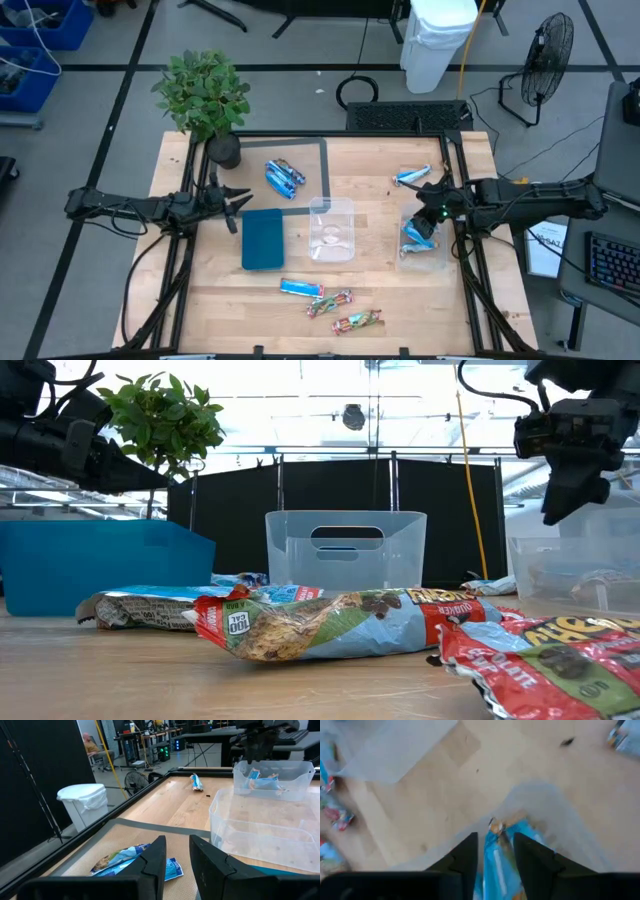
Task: Pick and place Granola Bars by type
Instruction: Put the yellow granola bar into the right transparent bin
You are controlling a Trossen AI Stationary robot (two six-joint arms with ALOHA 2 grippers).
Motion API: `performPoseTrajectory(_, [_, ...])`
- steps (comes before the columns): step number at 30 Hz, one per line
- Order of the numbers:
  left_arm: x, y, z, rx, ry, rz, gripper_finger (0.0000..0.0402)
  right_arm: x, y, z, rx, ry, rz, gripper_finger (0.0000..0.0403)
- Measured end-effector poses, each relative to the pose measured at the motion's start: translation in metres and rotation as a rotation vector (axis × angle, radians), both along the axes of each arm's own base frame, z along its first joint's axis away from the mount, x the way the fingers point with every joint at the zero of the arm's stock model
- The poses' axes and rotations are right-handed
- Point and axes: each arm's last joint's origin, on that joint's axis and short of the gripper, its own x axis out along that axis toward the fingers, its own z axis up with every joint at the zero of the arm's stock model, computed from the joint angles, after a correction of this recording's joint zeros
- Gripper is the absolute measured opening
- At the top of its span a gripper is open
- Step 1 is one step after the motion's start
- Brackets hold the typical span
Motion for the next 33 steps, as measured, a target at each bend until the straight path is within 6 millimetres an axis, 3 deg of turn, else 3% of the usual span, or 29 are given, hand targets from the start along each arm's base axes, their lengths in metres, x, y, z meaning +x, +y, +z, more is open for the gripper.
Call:
performPoseTrajectory(6, [0.000,0.000,0.000,0.000,0.000,0.000,0.0093,0.017,-0.005,-0.001,-0.206,-0.197,-0.025,0.0155])
performPoseTrajectory(13, [0.000,0.000,0.000,0.000,0.000,0.000,0.0093,0.036,-0.014,0.006,-0.515,-0.470,0.000,0.0154])
performPoseTrajectory(18, [0.000,0.000,0.000,0.000,0.000,0.000,0.0093,0.036,-0.023,0.012,-0.673,-0.474,-0.046,0.0155])
performPoseTrajectory(28, [0.000,0.000,0.000,0.000,0.000,0.000,0.0093,0.036,-0.031,0.016,-0.768,-0.462,-0.034,0.0152])
performPoseTrajectory(33, [0.000,0.000,0.000,0.000,0.000,0.000,0.0093,0.035,-0.033,0.000,-0.840,-0.541,-0.047,0.0151])
